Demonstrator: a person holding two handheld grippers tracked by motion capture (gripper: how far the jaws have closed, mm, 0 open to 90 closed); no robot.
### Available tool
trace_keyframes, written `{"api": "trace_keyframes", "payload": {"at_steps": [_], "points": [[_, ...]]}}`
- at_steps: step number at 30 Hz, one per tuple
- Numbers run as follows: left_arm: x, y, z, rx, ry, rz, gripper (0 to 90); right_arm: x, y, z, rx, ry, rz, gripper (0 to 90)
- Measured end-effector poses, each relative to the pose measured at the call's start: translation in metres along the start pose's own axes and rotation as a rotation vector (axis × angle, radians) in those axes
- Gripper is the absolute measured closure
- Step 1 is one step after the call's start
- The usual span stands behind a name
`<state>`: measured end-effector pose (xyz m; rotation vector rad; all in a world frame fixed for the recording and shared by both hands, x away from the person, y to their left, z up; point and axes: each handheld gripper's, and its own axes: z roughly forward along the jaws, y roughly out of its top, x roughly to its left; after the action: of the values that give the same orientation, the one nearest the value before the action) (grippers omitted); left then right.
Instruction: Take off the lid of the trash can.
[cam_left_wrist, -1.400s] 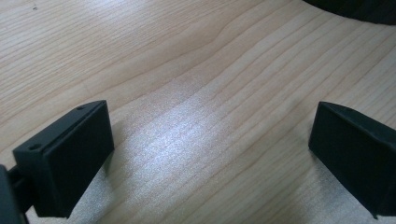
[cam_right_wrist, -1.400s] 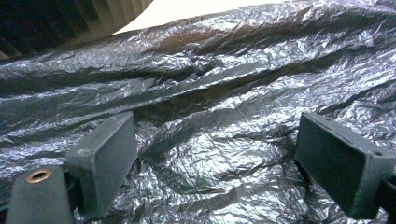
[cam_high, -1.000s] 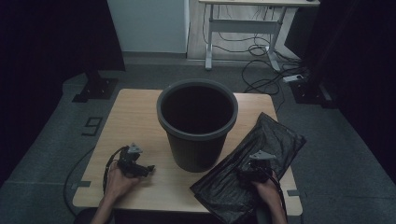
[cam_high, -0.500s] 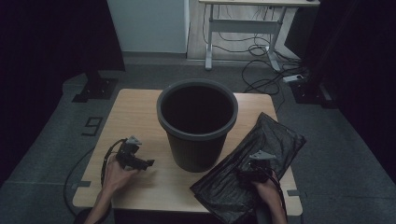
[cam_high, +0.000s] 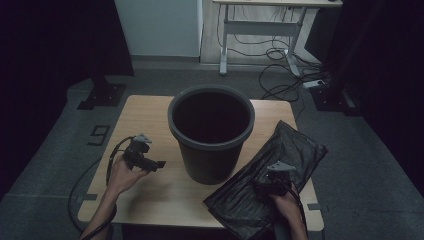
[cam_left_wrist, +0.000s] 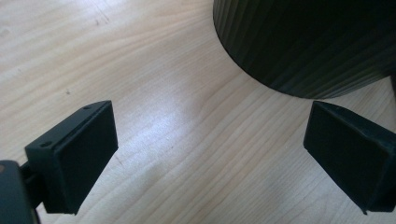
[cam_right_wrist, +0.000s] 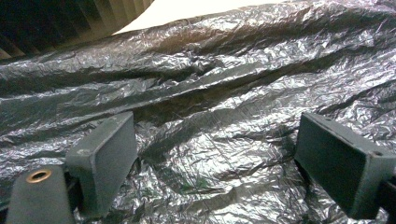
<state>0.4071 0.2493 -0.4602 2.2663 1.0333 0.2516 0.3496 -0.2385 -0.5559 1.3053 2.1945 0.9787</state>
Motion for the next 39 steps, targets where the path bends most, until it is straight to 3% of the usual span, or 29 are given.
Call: {"api": "trace_keyframes", "payload": {"at_steps": [17, 39], "points": [[0.011, 0.048, -0.027, 0.004, 0.010, 0.036, 4.2, 0.000, 0.000, 0.000, 0.001, 0.000, 0.000, 12.1], [0.022, 0.107, -0.064, -0.002, 0.023, 0.052, 4.4, 0.000, 0.000, 0.000, 0.001, 0.000, 0.000, 12.1]]}}
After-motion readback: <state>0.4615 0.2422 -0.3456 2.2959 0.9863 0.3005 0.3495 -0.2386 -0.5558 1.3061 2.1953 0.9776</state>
